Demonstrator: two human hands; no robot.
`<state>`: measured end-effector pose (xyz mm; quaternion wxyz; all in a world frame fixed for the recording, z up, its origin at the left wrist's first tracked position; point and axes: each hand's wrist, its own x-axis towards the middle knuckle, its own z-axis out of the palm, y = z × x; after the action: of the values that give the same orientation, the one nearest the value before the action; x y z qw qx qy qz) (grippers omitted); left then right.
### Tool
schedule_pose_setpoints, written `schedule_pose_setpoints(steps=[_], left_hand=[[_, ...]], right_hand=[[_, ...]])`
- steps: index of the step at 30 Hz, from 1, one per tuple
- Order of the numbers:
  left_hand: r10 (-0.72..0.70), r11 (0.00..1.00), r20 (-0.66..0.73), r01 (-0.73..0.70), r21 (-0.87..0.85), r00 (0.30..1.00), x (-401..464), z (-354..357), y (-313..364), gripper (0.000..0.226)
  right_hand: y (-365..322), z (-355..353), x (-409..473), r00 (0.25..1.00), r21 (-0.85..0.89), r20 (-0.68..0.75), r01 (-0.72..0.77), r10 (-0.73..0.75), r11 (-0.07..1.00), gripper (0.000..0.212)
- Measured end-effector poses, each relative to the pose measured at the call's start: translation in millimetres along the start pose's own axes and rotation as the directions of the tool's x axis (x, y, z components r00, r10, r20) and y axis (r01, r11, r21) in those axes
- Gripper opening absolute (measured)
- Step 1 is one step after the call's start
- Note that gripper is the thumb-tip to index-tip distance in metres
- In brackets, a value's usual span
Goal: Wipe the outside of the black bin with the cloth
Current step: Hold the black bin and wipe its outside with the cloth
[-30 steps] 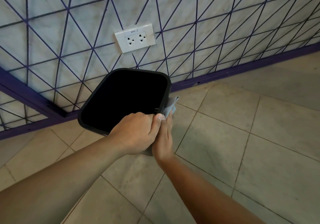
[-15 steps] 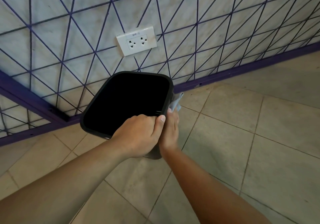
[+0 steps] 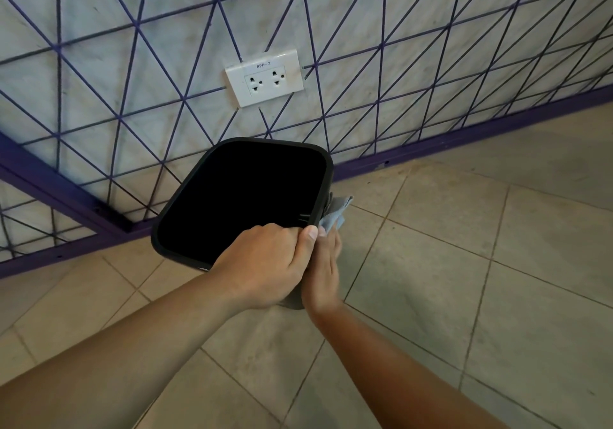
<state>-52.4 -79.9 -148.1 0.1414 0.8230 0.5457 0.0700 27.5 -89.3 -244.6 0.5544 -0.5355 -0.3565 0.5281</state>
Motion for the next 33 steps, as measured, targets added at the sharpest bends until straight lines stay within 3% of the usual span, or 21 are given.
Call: schedule_pose_setpoints(steps=[2, 3, 8, 9, 12, 13, 17, 21, 22, 26, 27, 30, 31, 33], left_hand=[[0.006, 0.999, -0.013, -0.005, 0.036, 1.0, 1, 1, -1, 0.048], [0.006, 0.999, -0.019, -0.005, 0.053, 1.0, 1, 2, -1, 0.048], [0.014, 0.998, 0.022, -0.015, 0.064, 1.0, 1, 0, -1, 0.054], [0.019, 0.998, 0.03, -0.021, 0.067, 0.999, 1, -1, -1, 0.055], [0.025, 0.996, 0.03, -0.028, 0.087, 0.999, 1, -1, 0, 0.06], [0.023, 0.996, 0.032, -0.026, 0.091, 0.999, 1, -1, 0, 0.062], [0.02, 0.996, 0.046, -0.023, 0.085, 0.999, 0, -2, 0, 0.064], [0.044, 0.99, 0.04, -0.049, 0.134, 0.998, 0, -3, 2, 0.065], [0.047, 0.988, 0.039, -0.052, 0.143, 0.998, 0, -2, 2, 0.066], [0.05, 0.989, 0.052, -0.057, 0.14, 0.997, -1, -2, 0, 0.065], [0.055, 0.987, 0.052, -0.062, 0.145, 0.997, -1, -3, 0, 0.064], [0.074, 0.983, 0.051, -0.081, 0.165, 0.996, -1, -6, 0, 0.059], [0.079, 0.982, 0.052, -0.087, 0.168, 0.996, -3, -6, 0, 0.057], [0.08, 0.984, 0.055, -0.088, 0.153, 0.995, -5, -5, 0, 0.057]], right_hand=[[-2, -1, 14, 0.999, 0.031, -0.039, -0.019, 0.02, 0.999, 0.069], [-5, -2, 20, 0.998, 0.049, -0.049, -0.035, 0.038, 0.998, 0.067], [2, 0, -6, 1.0, 0.031, 0.018, -0.016, 0.015, 0.999, 0.103], [4, -1, -6, 1.0, 0.024, 0.018, -0.011, 0.01, 1.0, 0.1], [-3, -4, 18, 0.998, 0.075, -0.06, -0.032, 0.036, 0.997, 0.061], [-7, -3, 23, 0.996, 0.097, -0.069, -0.043, 0.05, 0.994, 0.06], [-4, 2, 0, 1.0, 0.074, -0.003, -0.024, 0.024, 0.997, 0.093], [-4, -2, 17, 0.993, 0.128, -0.09, -0.068, 0.08, 0.989, 0.066], [-8, -2, 22, 0.99, 0.144, -0.098, -0.085, 0.1, 0.986, 0.067], [-8, 4, 4, 1.0, 0.073, -0.021, 0.0, 0.002, 0.997, 0.102], [-7, 2, 4, 1.0, 0.064, -0.017, 0.0, 0.001, 0.998, 0.102], [-9, -4, 22, 0.996, 0.099, -0.072, -0.052, 0.06, 0.994, 0.069], [-11, -3, 23, 0.995, 0.096, -0.075, -0.064, 0.071, 0.993, 0.069], [-13, 1, 15, 0.998, 0.059, -0.043, -0.032, 0.035, 0.998, 0.091]])
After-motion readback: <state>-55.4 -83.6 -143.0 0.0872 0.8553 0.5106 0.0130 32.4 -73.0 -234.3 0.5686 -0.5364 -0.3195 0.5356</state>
